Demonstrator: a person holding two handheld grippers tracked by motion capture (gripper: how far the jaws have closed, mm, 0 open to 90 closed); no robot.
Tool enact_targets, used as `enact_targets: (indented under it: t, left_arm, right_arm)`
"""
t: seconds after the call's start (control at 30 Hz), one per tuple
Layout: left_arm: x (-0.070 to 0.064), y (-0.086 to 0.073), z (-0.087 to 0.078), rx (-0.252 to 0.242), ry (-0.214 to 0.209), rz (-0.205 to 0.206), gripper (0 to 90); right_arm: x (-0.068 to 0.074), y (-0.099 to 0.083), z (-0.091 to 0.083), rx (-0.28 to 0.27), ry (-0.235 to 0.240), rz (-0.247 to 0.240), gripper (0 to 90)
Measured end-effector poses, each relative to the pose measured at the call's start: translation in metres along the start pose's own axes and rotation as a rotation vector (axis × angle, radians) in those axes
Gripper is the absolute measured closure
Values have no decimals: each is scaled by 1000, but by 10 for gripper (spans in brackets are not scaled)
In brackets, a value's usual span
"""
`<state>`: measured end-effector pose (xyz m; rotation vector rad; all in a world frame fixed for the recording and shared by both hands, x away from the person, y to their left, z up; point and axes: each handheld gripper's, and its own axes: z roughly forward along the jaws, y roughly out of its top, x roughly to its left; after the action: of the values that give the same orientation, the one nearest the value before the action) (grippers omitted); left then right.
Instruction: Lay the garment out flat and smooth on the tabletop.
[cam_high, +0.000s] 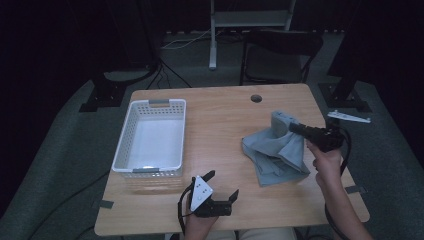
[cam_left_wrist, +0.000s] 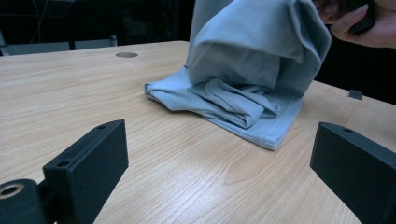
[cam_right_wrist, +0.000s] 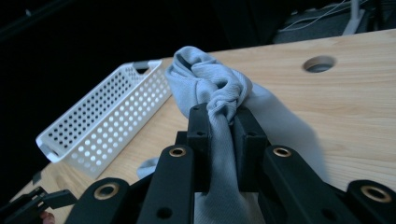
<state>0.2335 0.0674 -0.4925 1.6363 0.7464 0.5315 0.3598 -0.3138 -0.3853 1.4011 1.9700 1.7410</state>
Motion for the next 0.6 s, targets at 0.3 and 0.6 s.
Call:
enact_targets:
  t: [0.3,0.6]
  left_arm:
    - [0,0,0,3,0,-1,48]
    - [0,0,1,6,-1,-2,48]
  right_arm:
    - [-58,-4,-49,-63,-73,122,783]
    - [-117,-21,-86,-77,-251,227,505]
